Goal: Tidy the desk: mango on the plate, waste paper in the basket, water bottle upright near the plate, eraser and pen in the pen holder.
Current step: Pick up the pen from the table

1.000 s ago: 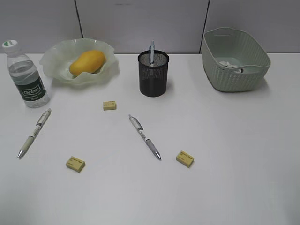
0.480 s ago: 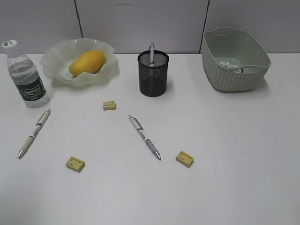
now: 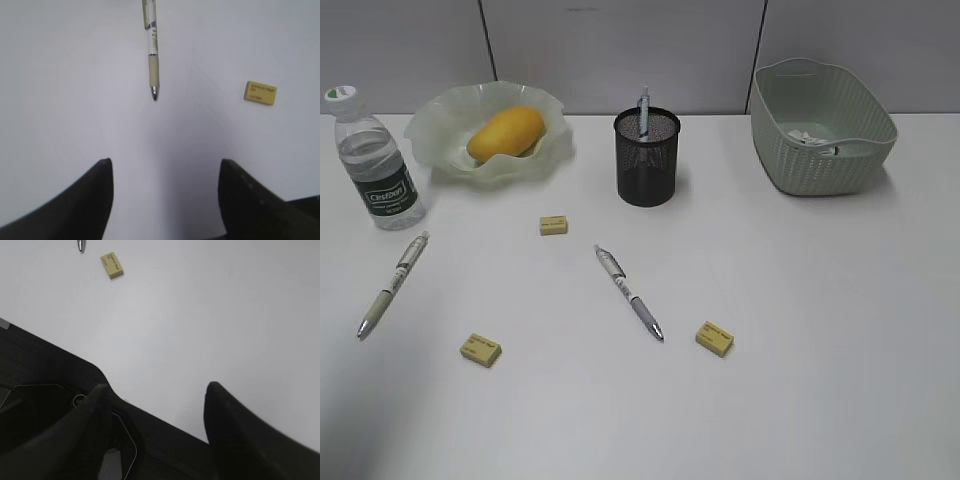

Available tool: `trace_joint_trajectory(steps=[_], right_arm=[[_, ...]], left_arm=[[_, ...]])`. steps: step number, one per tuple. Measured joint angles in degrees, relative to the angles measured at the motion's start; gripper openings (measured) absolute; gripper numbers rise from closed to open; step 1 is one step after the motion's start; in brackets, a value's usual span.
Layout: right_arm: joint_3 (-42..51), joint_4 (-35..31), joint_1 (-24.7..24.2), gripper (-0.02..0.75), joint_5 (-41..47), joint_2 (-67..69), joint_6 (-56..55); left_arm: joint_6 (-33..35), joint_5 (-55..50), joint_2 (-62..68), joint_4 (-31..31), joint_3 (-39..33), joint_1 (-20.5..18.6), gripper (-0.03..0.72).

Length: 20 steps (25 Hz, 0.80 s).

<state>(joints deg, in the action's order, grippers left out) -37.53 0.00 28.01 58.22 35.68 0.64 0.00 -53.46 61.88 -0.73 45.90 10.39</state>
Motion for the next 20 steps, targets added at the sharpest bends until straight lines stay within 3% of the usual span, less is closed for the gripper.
trace_joint_trajectory(steps=[10,20], right_arm=[[0.0,-0.4,0.0,0.47,3.1,0.0,-0.6],[0.0,-0.4,0.0,0.47,5.1,0.0,-0.6]], left_arm=[[0.0,4.3,24.0,-0.3,13.2,0.0,0.498],[0.0,5.4,41.3,-0.4,19.2,0.0,0.498]])
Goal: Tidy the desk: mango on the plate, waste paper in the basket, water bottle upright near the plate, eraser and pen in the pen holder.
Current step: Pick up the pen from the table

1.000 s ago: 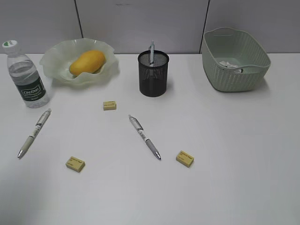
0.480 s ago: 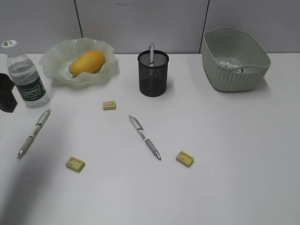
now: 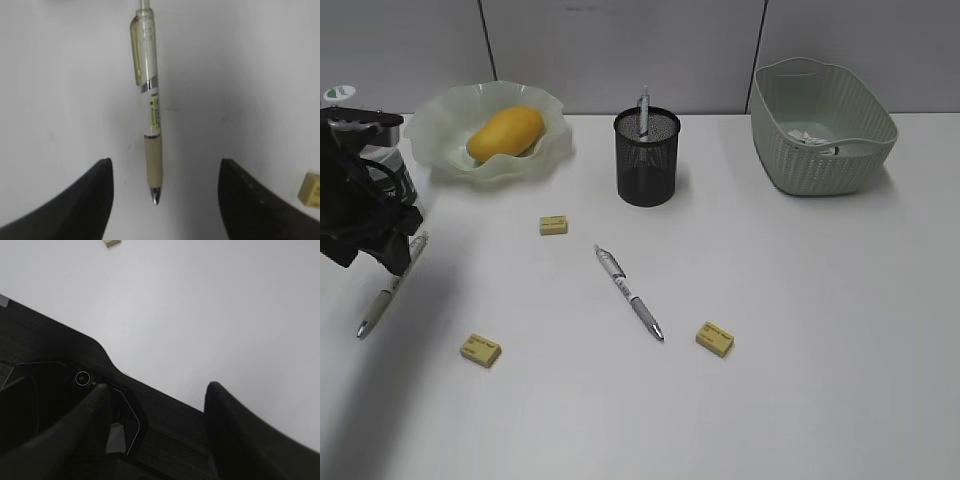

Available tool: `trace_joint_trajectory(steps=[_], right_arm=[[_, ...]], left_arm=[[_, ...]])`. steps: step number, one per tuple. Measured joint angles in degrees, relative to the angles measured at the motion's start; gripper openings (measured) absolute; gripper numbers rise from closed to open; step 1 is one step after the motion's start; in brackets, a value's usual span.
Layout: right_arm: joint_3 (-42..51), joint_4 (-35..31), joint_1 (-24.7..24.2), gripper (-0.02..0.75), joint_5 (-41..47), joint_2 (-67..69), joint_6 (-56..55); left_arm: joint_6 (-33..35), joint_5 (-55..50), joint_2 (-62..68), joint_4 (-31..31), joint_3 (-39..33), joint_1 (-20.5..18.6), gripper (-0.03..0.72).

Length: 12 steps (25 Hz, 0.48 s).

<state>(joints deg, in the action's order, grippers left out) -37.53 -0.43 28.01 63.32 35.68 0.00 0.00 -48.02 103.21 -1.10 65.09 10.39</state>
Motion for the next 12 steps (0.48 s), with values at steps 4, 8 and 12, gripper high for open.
trace_joint_trajectory(steps=[4,8,12], right_arm=[[0.0,0.0,0.0,0.47,0.1,0.0,0.0],[0.0,0.0,0.0,0.469,0.1,0.0,0.0],[0.0,0.0,0.0,0.468,0.1,0.0,0.0]], left_arm=[[0.0,0.9,3.9,0.0,1.9,0.0,0.492],[0.0,1.2,7.3,-0.1,4.2,0.0,0.468],[0.7,0.9,10.2,0.4,5.9,-0.6,0.462]])
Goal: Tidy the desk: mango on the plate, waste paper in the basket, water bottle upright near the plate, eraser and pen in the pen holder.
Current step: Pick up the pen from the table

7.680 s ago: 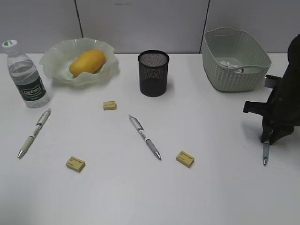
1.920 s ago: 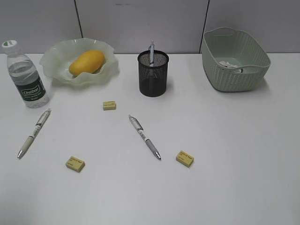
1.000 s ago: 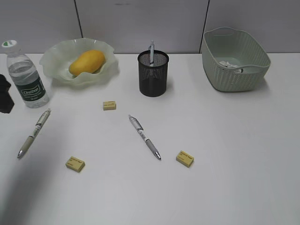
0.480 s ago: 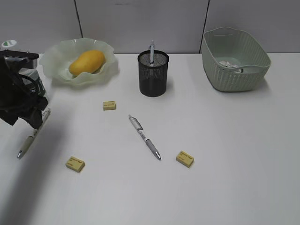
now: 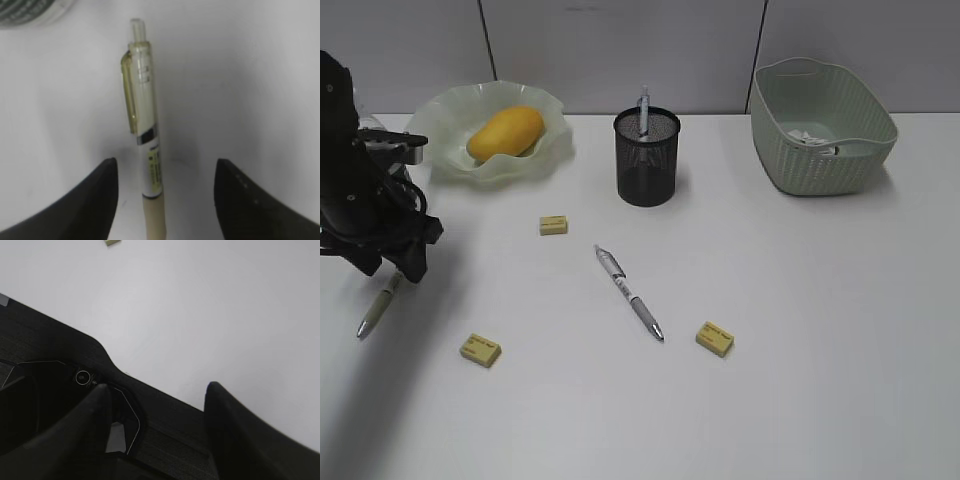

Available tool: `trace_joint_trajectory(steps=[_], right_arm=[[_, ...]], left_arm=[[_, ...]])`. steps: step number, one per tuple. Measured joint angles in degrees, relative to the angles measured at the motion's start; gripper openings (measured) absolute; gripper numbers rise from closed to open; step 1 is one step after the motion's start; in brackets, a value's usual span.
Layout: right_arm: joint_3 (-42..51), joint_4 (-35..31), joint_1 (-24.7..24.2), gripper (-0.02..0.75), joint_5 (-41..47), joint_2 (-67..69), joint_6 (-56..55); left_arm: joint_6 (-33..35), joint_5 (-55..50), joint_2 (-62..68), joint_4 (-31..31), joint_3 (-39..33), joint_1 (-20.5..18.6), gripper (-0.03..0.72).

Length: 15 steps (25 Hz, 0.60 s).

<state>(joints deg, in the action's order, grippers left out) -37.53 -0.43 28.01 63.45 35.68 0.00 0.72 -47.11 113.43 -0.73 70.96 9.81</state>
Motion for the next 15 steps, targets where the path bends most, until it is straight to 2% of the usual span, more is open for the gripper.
trace_joint_trajectory(steps=[10,15], right_arm=[[0.0,0.0,0.0,0.468,0.1,0.0,0.0],[0.0,0.0,0.0,0.468,0.0,0.0,0.0]], left_arm=[[0.3,-0.8,4.4,0.1,2.4,-1.0,0.404],[0.3,-0.9,4.5,0.0,2.7,-1.1,0.297]])
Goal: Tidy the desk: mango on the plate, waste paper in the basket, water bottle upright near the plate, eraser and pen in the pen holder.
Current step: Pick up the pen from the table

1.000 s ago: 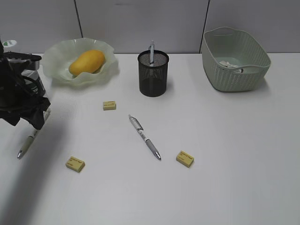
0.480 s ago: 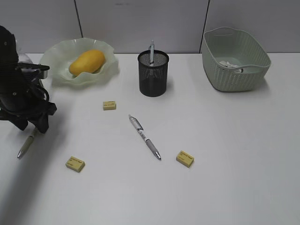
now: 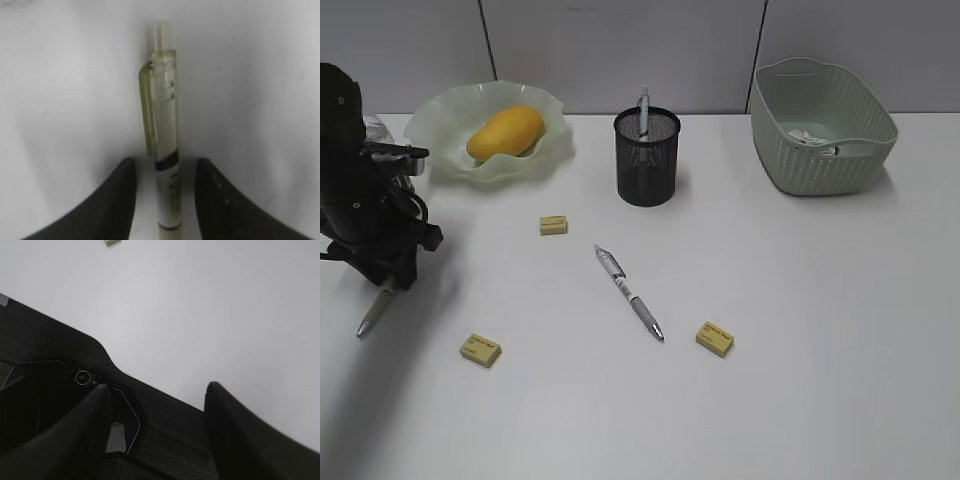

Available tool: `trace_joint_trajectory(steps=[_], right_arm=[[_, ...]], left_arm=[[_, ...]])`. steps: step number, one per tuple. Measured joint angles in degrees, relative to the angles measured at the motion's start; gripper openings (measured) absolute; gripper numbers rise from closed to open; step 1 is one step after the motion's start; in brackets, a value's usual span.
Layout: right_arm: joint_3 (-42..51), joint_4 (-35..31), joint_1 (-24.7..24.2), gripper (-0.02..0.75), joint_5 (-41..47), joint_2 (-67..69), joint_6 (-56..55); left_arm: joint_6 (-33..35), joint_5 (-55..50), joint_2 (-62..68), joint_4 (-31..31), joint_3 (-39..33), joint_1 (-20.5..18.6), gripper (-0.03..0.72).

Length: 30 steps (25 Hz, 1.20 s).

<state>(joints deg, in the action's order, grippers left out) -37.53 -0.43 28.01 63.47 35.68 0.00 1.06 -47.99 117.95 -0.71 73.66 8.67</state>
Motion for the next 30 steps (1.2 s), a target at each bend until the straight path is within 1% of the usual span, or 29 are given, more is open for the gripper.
trace_joint_trajectory(steps=[2,4,14,16,18,24,28,30], right_arm=[[0.0,0.0,0.0,0.468,0.0,0.0,0.0],[0.0,0.0,0.0,0.468,0.0,0.0,0.0],[0.0,0.0,0.0,0.468,0.0,0.0,0.0],[0.0,0.0,0.0,0.468,0.0,0.0,0.0],[0.0,0.0,0.0,0.468,-0.1,0.0,0.0],[0.0,0.0,0.0,0.468,-0.1,0.0,0.0],[0.0,0.0,0.0,0.467,-0.2,0.0,0.0],[0.0,0.0,0.0,0.467,-0.2,0.0,0.0]], left_arm=[[0.0,0.0,0.0,0.0,0.0,0.0,0.253],[0.0,0.0,0.0,0.0,0.0,0.0,0.23],[0.0,-1.0,0.9,-0.1,0.7,0.0,0.212],[0.0,-1.6,1.1,-0.3,0.9,0.0,0.169],[0.0,-1.9,1.1,-0.7,1.0,0.0,0.098],[0.0,-2.8,0.8,-1.0,1.1,0.6,0.099],[0.0,-4.6,-0.7,0.0,0.8,3.1,0.099],[0.0,-6.2,-2.4,0.0,2.0,4.3,0.099]])
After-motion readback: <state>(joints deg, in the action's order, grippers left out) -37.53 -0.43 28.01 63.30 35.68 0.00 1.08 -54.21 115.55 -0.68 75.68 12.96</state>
